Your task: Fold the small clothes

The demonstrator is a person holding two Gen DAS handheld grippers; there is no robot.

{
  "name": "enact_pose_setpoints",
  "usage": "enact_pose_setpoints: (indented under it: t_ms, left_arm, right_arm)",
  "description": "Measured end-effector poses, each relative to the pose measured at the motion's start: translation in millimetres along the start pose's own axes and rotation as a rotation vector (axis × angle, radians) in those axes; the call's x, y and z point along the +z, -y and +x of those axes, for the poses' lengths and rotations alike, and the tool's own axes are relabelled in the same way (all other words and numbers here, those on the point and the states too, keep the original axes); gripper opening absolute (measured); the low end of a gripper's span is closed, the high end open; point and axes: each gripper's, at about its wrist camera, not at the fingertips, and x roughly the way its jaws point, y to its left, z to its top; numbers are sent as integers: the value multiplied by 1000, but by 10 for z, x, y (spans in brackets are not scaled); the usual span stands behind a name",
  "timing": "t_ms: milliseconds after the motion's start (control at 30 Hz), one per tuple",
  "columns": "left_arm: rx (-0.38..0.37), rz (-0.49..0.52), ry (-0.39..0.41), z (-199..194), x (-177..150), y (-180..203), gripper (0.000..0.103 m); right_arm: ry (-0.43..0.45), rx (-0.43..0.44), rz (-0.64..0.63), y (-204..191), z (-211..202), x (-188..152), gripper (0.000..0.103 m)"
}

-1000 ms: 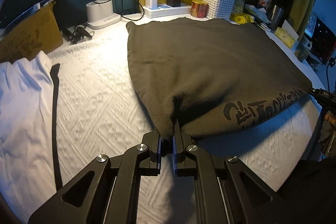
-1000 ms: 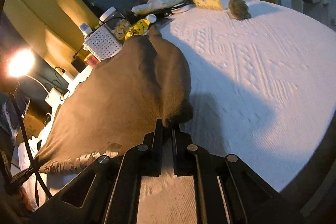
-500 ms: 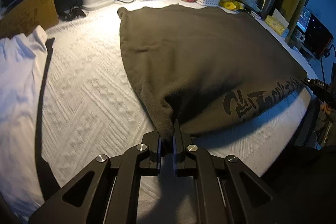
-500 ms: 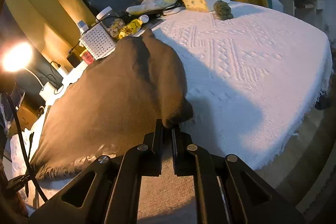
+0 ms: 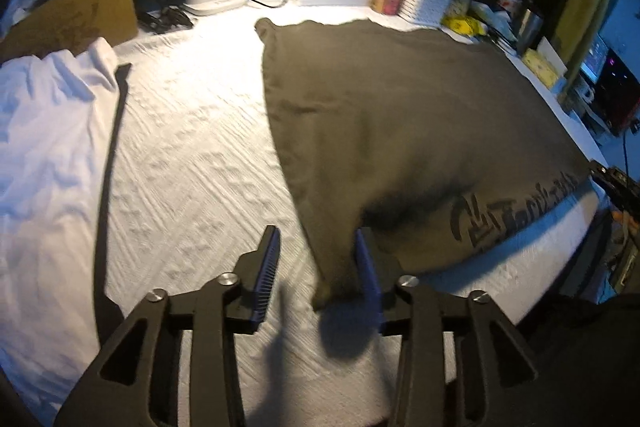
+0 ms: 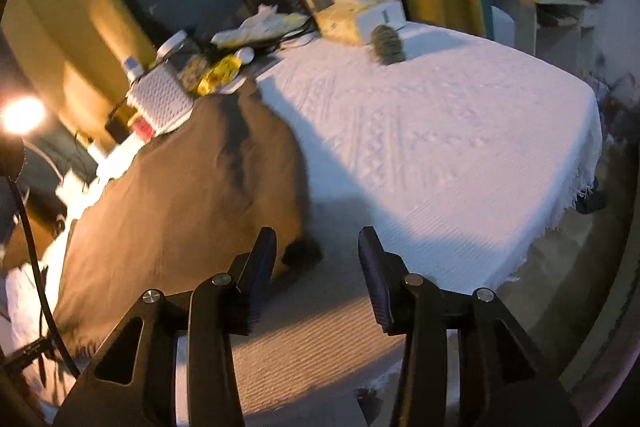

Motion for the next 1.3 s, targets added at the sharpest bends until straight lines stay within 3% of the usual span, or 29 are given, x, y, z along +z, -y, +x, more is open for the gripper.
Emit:
enact_pose_setpoints:
  t_ms: [100,867,1167,1300]
  left_arm:
    - [4,-17,24,-14,97,-35,57]
    - [50,-40,8,451,817,-69,58]
    - [75,5,14,751,1181,-148,58]
    - [88,15,38,898,1373,-218,58]
  right_arm:
    - [3,-30,-9,37,34,64,45]
    - [-60,-44,-151,-314,708,600,45]
    - [-46,-65,-328,-628,1089,1026,45]
    - [-71,-16,-364,-769,1303,1238,45]
